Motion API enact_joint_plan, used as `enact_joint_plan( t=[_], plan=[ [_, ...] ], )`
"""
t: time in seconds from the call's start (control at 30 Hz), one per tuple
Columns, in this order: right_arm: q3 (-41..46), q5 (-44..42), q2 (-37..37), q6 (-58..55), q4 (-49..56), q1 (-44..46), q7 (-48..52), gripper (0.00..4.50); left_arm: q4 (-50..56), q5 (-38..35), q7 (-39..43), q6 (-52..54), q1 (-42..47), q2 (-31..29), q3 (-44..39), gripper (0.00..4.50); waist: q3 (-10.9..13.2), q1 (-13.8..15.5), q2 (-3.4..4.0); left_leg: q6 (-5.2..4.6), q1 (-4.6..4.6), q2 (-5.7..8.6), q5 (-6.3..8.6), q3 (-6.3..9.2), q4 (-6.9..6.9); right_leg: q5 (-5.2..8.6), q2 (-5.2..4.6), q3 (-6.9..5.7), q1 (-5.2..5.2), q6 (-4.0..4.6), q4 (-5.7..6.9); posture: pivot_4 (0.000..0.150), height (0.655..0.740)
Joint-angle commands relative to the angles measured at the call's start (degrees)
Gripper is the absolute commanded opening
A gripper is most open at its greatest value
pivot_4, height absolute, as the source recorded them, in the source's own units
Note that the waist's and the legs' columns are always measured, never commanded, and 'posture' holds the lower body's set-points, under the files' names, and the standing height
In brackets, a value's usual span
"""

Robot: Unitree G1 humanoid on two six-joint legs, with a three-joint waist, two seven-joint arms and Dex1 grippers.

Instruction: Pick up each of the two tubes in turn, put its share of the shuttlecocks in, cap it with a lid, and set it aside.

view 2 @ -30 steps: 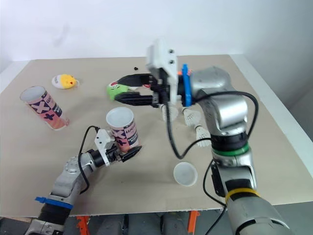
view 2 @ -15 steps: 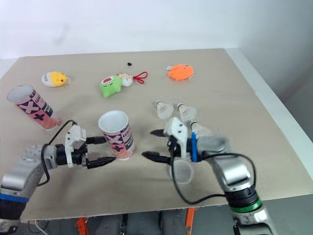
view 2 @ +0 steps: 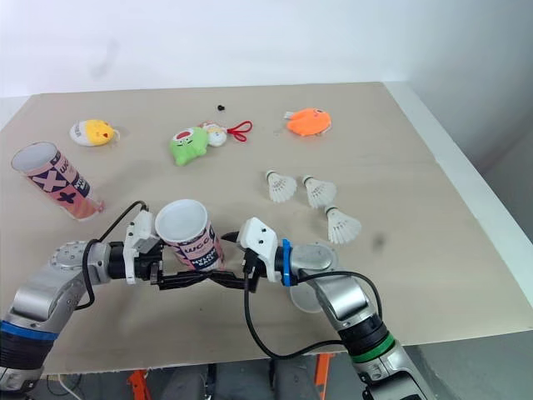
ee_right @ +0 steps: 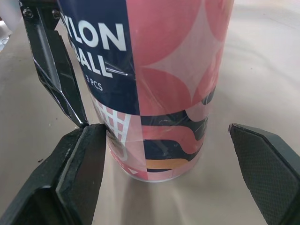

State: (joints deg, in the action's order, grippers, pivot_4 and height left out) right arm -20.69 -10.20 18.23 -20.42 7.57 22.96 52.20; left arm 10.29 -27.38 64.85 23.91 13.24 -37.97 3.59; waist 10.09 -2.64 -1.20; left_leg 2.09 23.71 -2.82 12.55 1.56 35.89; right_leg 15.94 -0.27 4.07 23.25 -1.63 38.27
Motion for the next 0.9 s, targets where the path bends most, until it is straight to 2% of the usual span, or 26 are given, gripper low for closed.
enact_joint_plan(
  t=[0.03,0.17,0.37,0.53,0.9],
  plan=[
    [0.0,1.3,-0.6,2.0,-0.1,1.4,-1.7,4.45,0.6,0.8,1.0,-0.7,-1.4,-0.9,0.9,4.50,0.0,0.0,0.00,0.00,-0.01,0.00,0.00,0.00,0.02,0.00,0.01,0.00,0.00,0.00,0.03,0.150,0.7400],
    [0.6,1.5,-0.2,2.2,-0.3,1.1,-1.5,4.45,-1.3,0.4,1.1,-1.0,-1.3,-3.0,-2.8,4.50,0.0,0.0,0.00,0.00,-0.02,-0.04,0.00,0.00,0.06,-0.03,0.06,0.01,0.02,0.05,0.10,0.150,0.7400],
    [0.5,1.5,0.7,2.6,-0.4,0.9,-1.3,4.45,-0.7,-4.0,2.5,2.0,-1.7,-6.6,-8.6,4.50,0.1,0.0,-0.10,0.01,0.01,-0.04,0.00,0.01,0.22,-0.02,0.05,0.00,0.04,0.04,0.22,0.150,0.7400],
    [0.5,1.4,0.7,2.9,-0.8,1.2,-1.2,4.45,0.8,-6.2,5.3,4.6,-3.8,-9.6,-9.3,4.50,0.1,0.0,-0.13,0.00,0.00,-0.04,0.00,-0.01,0.29,-0.01,0.05,0.01,0.05,0.04,0.33,0.150,0.7400],
    [-0.2,1.5,-1.1,2.5,-1.6,2.6,-1.7,4.45,3.3,-5.5,3.9,5.9,-4.3,-5.8,-4.1,4.50,0.1,0.0,-0.20,0.03,-0.06,-0.04,-0.02,0.02,0.55,-0.01,0.08,0.02,0.06,0.07,0.76,0.150,0.7400]
  ],
)
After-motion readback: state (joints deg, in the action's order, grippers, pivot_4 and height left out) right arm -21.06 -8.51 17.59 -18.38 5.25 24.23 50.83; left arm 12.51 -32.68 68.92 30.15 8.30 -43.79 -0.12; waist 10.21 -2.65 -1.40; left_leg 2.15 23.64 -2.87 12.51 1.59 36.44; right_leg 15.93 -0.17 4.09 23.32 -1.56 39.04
